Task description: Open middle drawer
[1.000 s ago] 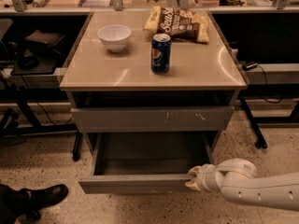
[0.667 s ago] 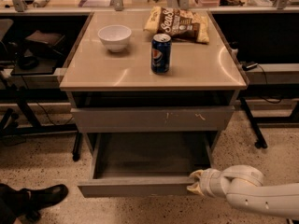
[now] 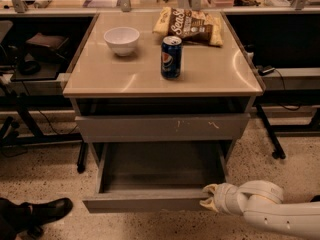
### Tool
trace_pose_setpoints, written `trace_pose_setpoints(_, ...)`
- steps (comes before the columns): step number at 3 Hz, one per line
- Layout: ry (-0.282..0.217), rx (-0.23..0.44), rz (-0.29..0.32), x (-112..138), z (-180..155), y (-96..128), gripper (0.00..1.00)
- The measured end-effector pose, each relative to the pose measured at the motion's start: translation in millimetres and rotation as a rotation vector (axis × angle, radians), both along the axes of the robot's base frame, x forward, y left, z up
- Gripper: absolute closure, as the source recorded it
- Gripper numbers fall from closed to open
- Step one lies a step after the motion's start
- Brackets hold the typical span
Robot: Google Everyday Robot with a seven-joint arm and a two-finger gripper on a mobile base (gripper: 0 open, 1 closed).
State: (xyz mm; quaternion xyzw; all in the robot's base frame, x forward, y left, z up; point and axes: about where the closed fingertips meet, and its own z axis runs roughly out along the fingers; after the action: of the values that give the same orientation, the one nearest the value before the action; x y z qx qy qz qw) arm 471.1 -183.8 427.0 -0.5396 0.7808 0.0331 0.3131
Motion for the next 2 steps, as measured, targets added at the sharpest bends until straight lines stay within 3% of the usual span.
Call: trace_pose_setpoints(2, -0.012, 0.009, -0.001, -6.9, 4.0, -1.9, 1.0)
